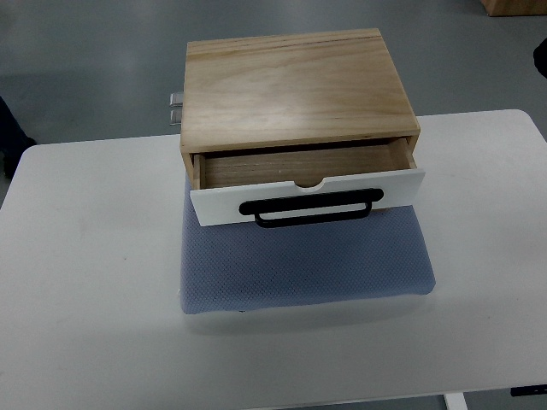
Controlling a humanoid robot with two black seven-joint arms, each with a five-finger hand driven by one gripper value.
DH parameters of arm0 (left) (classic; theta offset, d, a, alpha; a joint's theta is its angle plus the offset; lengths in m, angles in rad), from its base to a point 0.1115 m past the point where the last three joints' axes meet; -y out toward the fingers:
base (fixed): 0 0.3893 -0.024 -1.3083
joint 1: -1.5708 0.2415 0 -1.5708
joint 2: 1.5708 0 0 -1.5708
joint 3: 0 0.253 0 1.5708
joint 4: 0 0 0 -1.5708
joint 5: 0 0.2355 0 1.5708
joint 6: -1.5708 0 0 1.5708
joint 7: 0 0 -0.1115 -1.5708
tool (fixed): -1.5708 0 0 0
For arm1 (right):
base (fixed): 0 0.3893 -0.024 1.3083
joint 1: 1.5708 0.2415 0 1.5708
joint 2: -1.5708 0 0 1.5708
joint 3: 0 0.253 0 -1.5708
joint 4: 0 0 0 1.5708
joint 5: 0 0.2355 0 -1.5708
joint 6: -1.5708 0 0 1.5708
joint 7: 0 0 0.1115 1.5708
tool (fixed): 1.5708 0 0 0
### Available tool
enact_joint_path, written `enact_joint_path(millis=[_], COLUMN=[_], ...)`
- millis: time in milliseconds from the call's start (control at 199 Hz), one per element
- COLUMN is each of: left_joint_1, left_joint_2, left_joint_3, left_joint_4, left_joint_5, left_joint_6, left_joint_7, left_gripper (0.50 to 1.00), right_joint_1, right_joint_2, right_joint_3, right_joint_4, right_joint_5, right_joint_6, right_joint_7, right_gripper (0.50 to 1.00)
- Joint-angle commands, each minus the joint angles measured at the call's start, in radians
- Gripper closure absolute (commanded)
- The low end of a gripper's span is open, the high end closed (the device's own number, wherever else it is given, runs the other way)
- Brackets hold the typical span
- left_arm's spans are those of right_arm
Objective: Open wood drawer with right hand
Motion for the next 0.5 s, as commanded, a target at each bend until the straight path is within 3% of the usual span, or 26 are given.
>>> enact_joint_path(millis=[0, 493], left_joint_1=[0.0, 0.0], left_joint_2=[0.0, 0.0], left_joint_3=[0.0, 0.0], left_joint_4=[0.0, 0.0], left_joint_5=[0.0, -0.002], left_joint_6=[0.0, 0.0], left_joint_7=[0.001, -0.001], left_gripper=[0.5, 0.5], right_joint_1=[-0.03, -0.188], right_joint_2=[0.018, 0.08], right_joint_3=[-0.001, -0.001], right_joint_4=[-0.05, -0.077], right_joint_5=[0.0, 0.012], right_joint_6=[-0.039, -0.029], right_joint_7=[-0.007, -0.005], right_gripper=[0.568, 0.566])
